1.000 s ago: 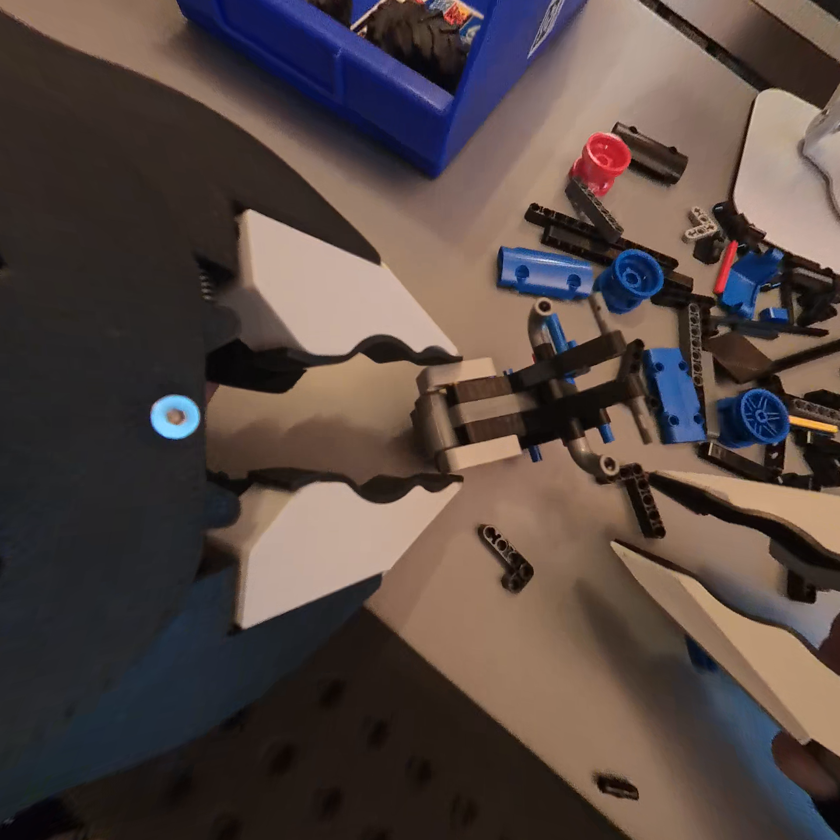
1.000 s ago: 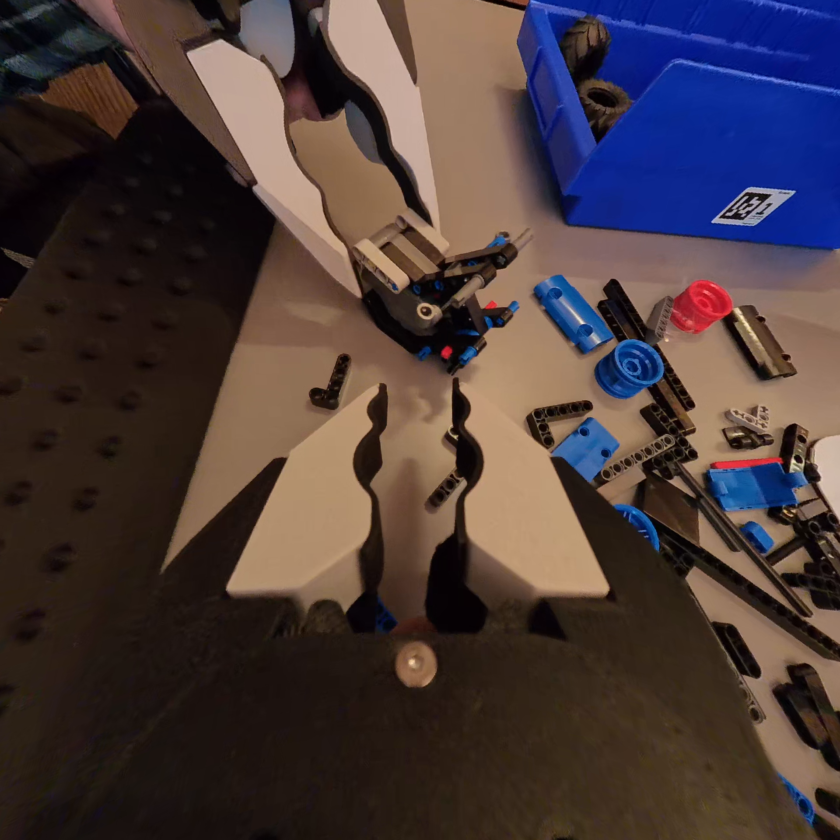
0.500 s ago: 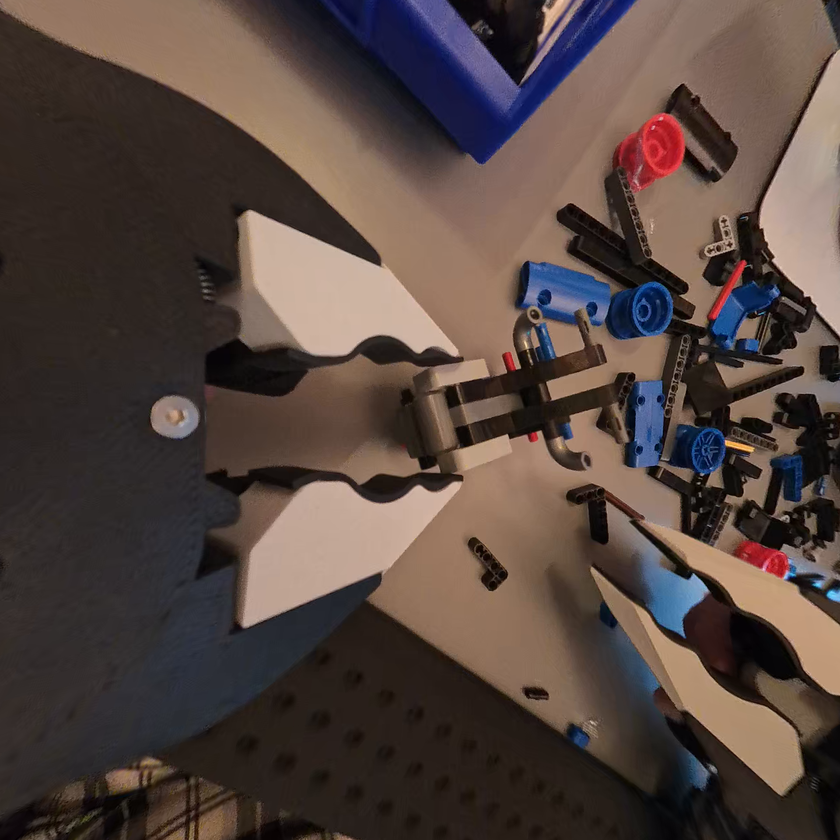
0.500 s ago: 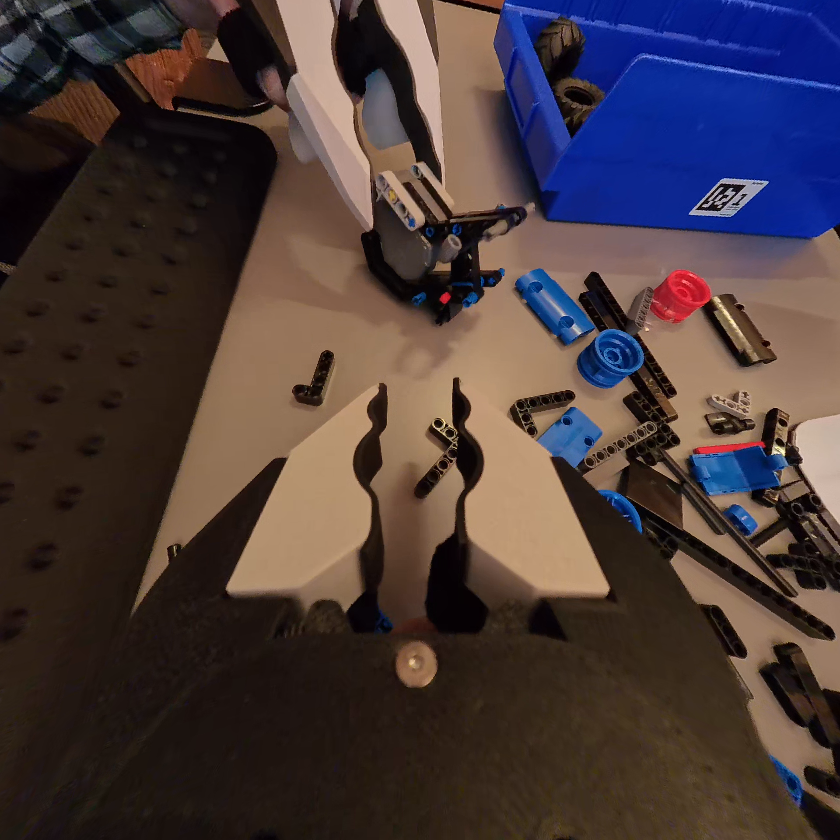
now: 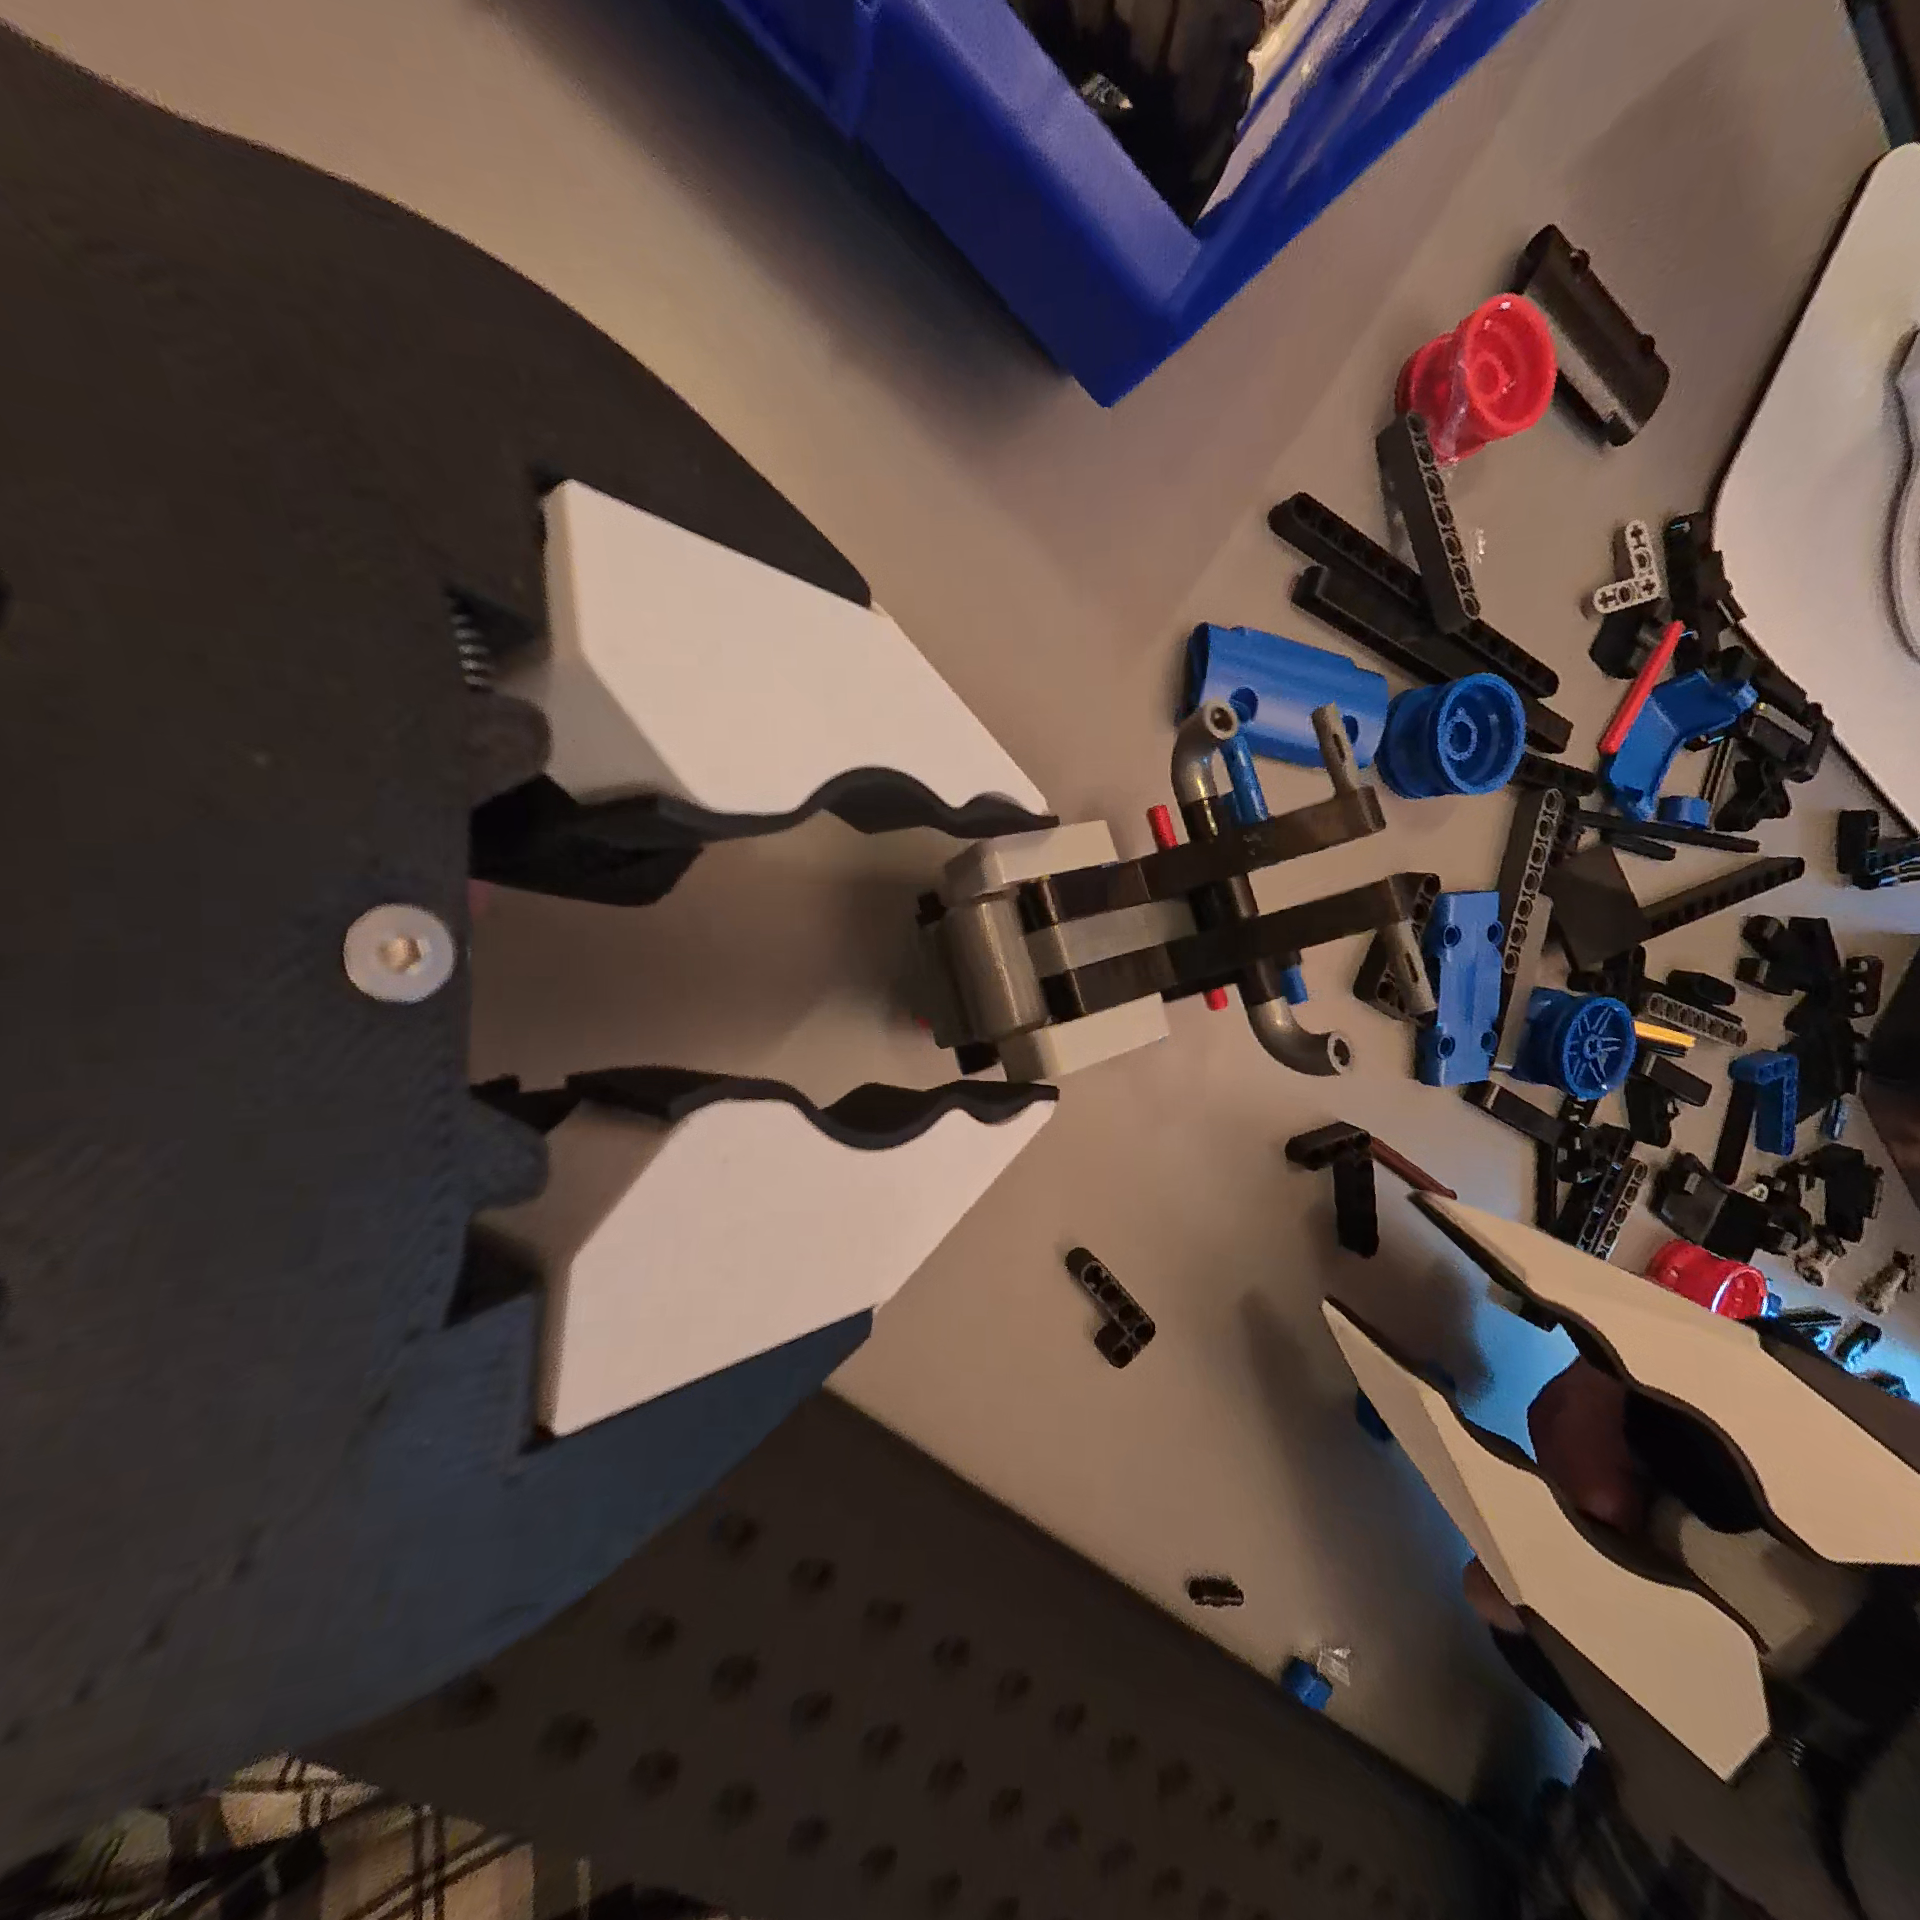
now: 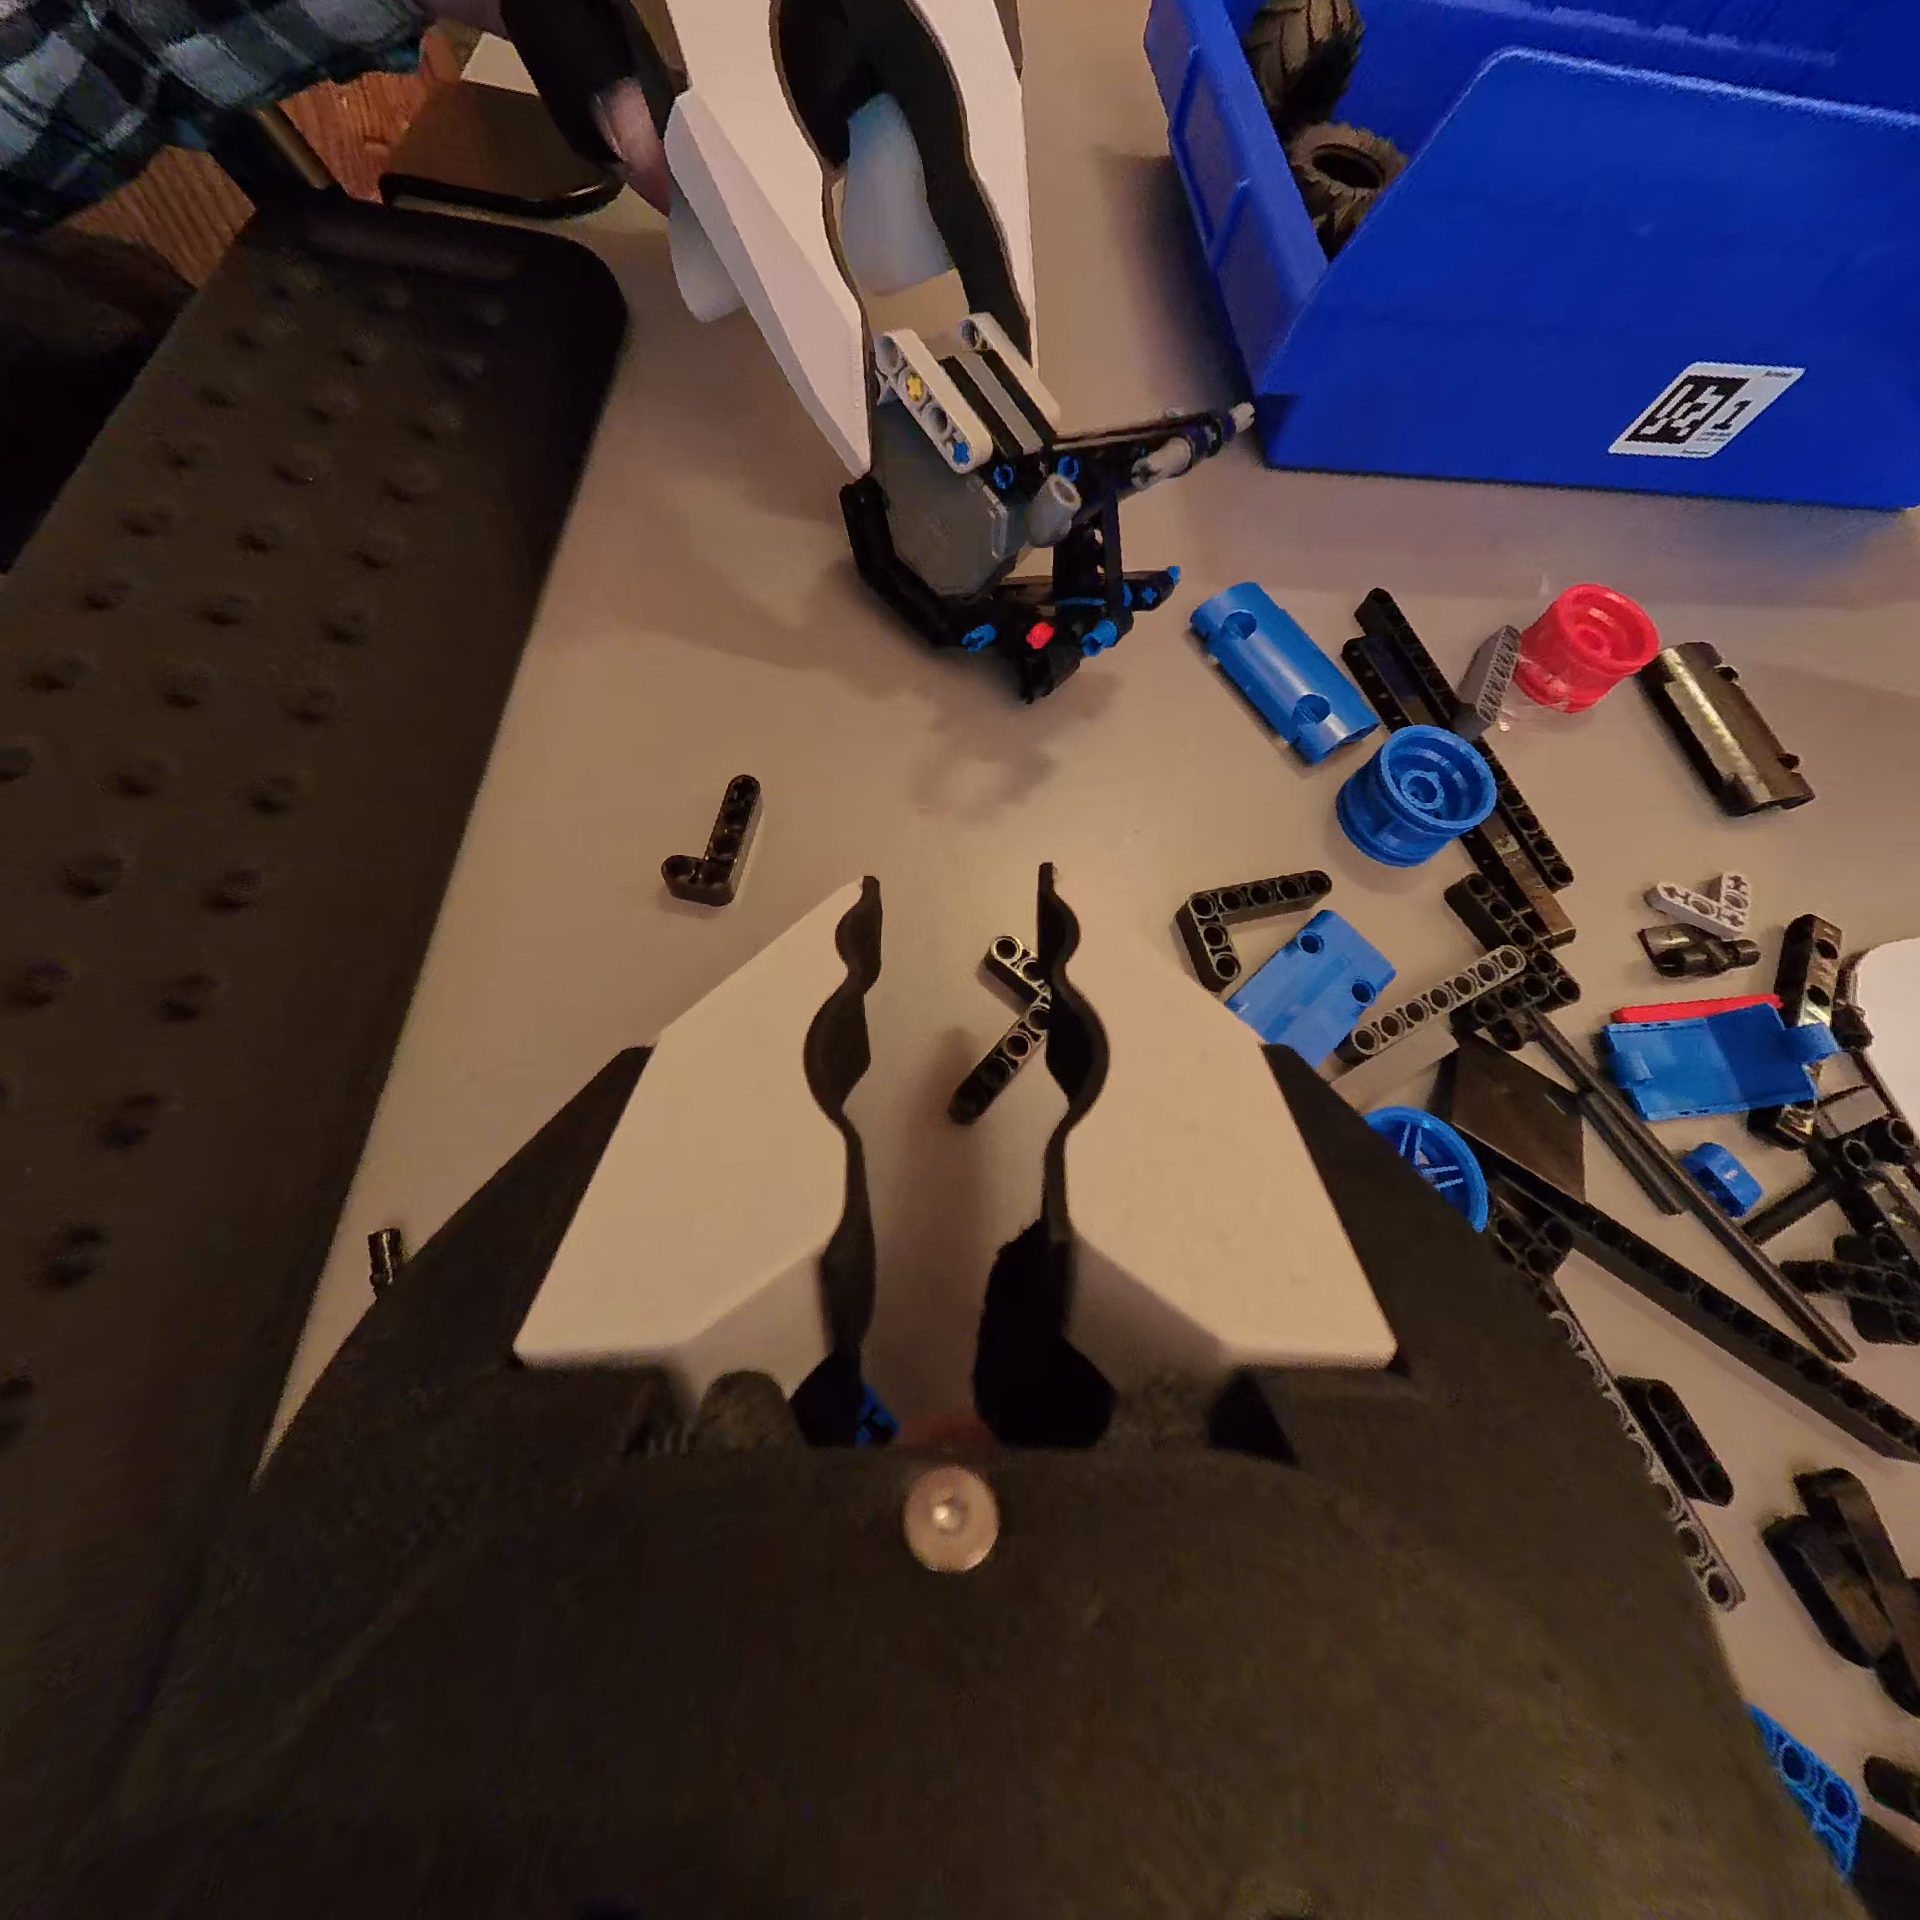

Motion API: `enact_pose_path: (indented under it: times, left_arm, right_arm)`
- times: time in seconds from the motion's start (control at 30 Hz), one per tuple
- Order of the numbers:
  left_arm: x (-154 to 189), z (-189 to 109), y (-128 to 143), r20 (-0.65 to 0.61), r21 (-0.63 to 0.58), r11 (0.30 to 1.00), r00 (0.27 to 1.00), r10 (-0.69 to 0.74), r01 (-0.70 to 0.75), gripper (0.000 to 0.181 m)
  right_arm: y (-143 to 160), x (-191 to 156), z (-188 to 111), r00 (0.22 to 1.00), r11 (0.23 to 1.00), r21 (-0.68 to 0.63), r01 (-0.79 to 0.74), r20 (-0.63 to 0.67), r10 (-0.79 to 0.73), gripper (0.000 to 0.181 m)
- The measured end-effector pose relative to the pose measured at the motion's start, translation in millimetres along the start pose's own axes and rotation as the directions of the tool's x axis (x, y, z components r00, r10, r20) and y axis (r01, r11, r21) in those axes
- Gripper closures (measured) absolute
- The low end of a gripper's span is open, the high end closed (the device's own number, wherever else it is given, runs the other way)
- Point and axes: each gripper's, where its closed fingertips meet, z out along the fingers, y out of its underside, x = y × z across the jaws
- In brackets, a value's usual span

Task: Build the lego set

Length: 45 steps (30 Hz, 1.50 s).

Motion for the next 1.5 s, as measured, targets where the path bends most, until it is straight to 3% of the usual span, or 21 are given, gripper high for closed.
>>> enact_pose_path:
  times: [0.17,0.3,0.43,0.6,0.7,0.8,0.97,1.07,1.23,1.33,1.43,1.5]
  left_arm:
    - [5,2,-9,-0.009,0.044,0.999,1.0,-0.024,0.025,0.136]
    - [16,6,-19,-0.101,0.111,0.982,0.985,-0.142,0.153,0.137]
    - [20,4,-31,-0.138,0.171,0.96,0.97,-0.201,0.223,0.137]
    - [43,1,-57,-0.272,0.246,0.917,0.931,-0.245,0.313,0.137]
    - [47,-1,-66,-0.32,0.289,0.87,0.897,-0.305,0.399,0.137]
    - [47,-5,-73,-0.413,0.317,0.802,0.835,-0.364,0.506,0.137]
    - [57,-9,-87,-0.503,0.358,0.716,0.77,-0.392,0.599,0.137]
    - [63,-14,-97,-0.544,0.389,0.67,0.744,-0.387,0.633,0.137]
    - [61,-15,-99,-0.607,0.382,0.594,0.677,-0.416,0.708,0.139]
    - [64,-16,-99,-0.621,0.378,0.592,0.669,-0.408,0.712,0.139]
    - [64,-14,-94,-0.604,0.354,0.626,0.681,-0.415,0.695,0.138]
    - [61,-9,-87,-0.556,0.347,0.659,0.712,-0.428,0.668,0.137]
  right_arm:
    - [-6,-1,-2,0.999,0.999,0.028,0.034,-0.012,-0.034,0.147]
    - [-11,-9,-2,0.987,0.988,0.022,0.154,-0.044,-0.153,0.142]
    - [-25,-9,-3,0.94,0.95,0.03,0.309,-0.16,-0.301,0.135]
    - [-56,-7,-8,0.756,0.827,-0.005,0.562,-0.403,-0.516,0.122]
    - [-63,1,-12,0.635,0.765,-0.09,0.638,-0.5,-0.589,0.12]
    - [-64,9,-16,0.581,0.748,-0.133,0.65,-0.548,-0.602,0.119]
    - [-77,0,-24,0.389,0.605,-0.202,0.77,-0.603,-0.697,0.148]
    - [-81,-8,-23,0.367,0.577,-0.195,0.793,-0.603,-0.708,0.152]
    - [-83,-6,-24,0.377,0.595,-0.196,0.78,-0.612,-0.695,0.154]
    - [-83,-6,-28,0.349,0.573,-0.21,0.792,-0.614,-0.708,0.157]
    - [-81,-8,-27,0.389,0.587,-0.185,0.788,-0.591,-0.707,0.16]
    - [-80,-11,-25,0.472,0.631,-0.126,0.765,-0.558,-0.683,0.163]
